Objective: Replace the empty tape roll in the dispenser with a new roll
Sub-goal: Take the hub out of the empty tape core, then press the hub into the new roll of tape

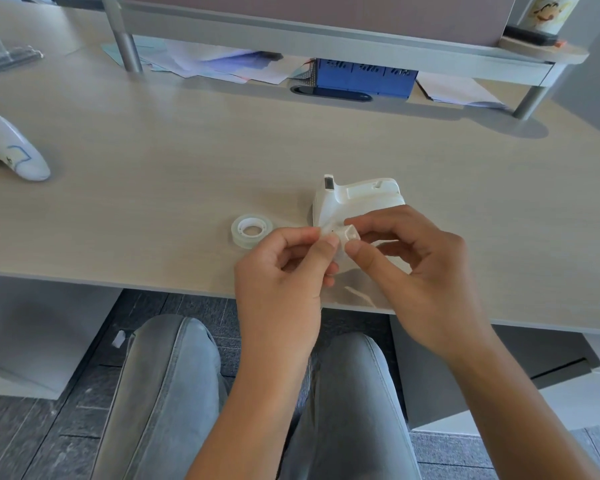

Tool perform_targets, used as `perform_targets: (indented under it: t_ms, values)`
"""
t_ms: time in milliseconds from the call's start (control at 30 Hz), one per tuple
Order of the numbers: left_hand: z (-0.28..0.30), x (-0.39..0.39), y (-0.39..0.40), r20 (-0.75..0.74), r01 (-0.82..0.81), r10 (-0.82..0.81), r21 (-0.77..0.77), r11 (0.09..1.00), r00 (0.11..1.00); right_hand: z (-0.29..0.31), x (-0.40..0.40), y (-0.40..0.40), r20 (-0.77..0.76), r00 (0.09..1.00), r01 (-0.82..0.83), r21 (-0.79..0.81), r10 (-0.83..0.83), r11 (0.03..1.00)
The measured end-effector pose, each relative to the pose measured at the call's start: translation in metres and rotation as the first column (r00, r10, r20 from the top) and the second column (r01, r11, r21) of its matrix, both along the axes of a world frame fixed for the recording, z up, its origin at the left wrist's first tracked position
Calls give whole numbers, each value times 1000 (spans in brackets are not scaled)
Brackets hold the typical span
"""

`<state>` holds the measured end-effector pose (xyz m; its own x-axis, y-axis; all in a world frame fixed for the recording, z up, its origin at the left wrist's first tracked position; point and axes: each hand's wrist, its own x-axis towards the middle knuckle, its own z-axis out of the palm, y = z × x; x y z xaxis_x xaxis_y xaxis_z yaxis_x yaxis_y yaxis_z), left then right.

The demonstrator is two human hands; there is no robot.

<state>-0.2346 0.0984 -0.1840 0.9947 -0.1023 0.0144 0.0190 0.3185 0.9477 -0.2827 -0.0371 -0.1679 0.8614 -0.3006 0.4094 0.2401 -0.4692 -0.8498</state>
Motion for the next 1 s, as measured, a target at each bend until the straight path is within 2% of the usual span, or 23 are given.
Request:
perform_targets:
  t_ms: [100,167,300,367,467,567,667,800,933,1000]
  values:
    - [-1,2,4,86,-63,49,168,984,995,-7,3,3,-62,998,6,-76,-11,997]
    - [-2,3,6,144,-114,75,282,953,987,-10,5,5,-79,996,26,-61,-30,998]
    - [3,6,8,255,-158,27,509,846,967,-10,13,5,-99,991,96,50,-91,994]
    - [8,6,8,301,-174,-23,608,775,953,-11,16,5,-130,985,125,45,-118,991]
    - [5,7,11,370,-220,-55,658,720,928,-11,18,7,-165,977,140,27,-134,990]
    - [-1,8,19,494,-372,13,636,676,869,-13,17,8,-176,974,147,14,-142,989]
    - [-6,18,30,582,-536,77,678,504,809,-13,16,9,-181,972,157,35,-148,987]
    - [-10,31,37,471,-432,-16,821,374,882,-13,14,11,-177,972,168,60,-155,984]
    - [-11,34,38,447,-410,-17,834,370,894,-12,12,11,-185,970,169,62,-156,984]
    - [-12,35,38,461,-414,-12,809,417,888,-12,12,10,-182,971,168,70,-153,983]
